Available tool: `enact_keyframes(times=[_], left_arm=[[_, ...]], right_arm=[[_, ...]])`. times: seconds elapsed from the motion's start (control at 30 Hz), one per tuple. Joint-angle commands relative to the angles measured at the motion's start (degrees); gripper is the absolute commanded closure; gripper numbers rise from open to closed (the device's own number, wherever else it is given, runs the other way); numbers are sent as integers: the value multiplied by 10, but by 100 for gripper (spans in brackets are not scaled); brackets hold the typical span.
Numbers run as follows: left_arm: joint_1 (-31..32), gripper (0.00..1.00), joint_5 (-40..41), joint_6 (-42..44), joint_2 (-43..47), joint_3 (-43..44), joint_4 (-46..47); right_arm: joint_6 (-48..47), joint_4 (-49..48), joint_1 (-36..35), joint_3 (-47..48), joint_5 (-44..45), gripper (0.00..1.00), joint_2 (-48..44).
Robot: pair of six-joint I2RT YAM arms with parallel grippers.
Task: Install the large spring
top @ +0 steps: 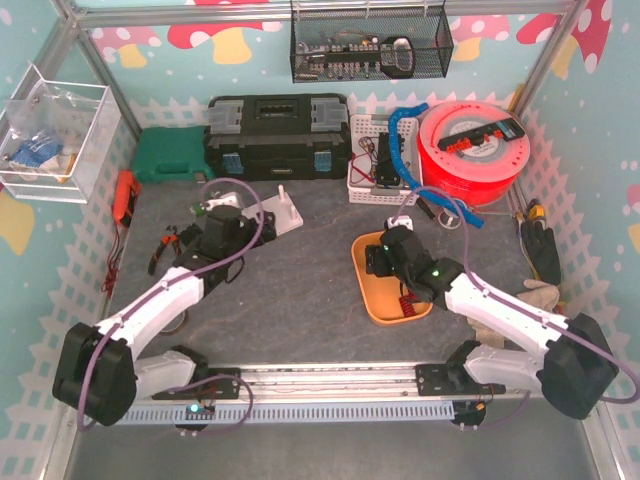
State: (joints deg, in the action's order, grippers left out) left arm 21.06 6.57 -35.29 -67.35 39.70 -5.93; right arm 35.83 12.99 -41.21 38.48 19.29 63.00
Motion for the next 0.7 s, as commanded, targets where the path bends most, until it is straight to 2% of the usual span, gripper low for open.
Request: enact_keyframes(times=[0.0, 0.17, 0.27, 0.5, 0.67], left_arm=[[62, 1, -39, 52, -7, -9, 83], [85, 1, -113, 79, -1, -90, 202], [95, 1, -113, 96, 2, -107, 232], [100, 1, -80, 116, 17, -123, 239], [101, 1, -67, 117, 41, -133, 239]], right_arm=[[81, 155, 18, 24, -50, 20, 43], [93, 175, 63, -4, -93, 37, 49], [92, 191, 75, -8, -83, 45, 53], [91, 223, 87, 9, -55, 56, 100], [95, 222, 87, 11, -52, 57, 122]])
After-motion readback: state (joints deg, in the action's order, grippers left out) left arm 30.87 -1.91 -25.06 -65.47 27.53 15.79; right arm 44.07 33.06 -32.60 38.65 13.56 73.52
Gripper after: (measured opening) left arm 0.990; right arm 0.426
